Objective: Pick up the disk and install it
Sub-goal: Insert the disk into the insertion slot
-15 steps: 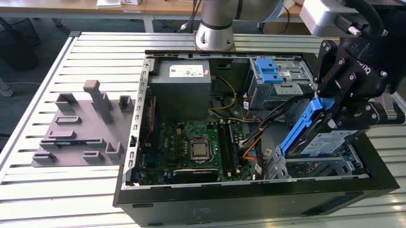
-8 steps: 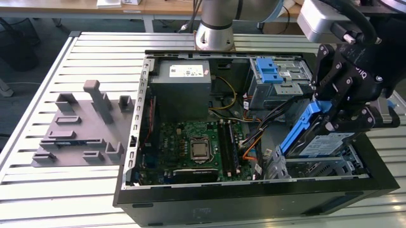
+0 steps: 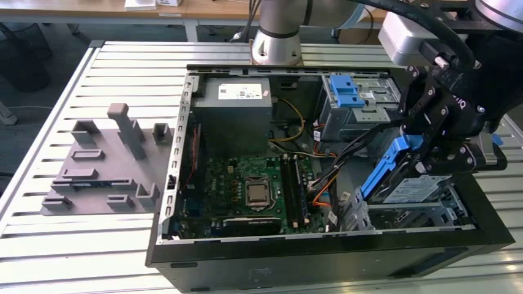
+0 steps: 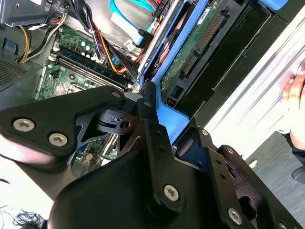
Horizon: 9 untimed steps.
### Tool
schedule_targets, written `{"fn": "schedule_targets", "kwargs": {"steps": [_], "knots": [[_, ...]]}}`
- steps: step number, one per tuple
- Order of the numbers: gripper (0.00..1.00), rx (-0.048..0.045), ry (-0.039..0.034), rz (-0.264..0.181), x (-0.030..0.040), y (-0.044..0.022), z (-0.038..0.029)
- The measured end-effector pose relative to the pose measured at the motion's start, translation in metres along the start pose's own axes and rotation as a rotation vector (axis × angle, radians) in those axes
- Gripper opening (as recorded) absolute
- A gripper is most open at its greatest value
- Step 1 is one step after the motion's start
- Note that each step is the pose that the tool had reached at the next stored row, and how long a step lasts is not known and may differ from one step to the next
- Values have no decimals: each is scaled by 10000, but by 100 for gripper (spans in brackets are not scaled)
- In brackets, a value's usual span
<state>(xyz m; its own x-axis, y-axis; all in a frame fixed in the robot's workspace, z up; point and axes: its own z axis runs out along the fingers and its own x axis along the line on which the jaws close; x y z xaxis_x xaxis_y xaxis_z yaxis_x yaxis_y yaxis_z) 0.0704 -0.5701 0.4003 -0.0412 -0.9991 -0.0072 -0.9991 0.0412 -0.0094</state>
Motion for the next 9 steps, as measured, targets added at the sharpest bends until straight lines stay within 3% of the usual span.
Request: {"fn": "schedule_targets", "kwargs": {"steps": [9], "knots": [[36,0,-1,0,1,1,91]]}}
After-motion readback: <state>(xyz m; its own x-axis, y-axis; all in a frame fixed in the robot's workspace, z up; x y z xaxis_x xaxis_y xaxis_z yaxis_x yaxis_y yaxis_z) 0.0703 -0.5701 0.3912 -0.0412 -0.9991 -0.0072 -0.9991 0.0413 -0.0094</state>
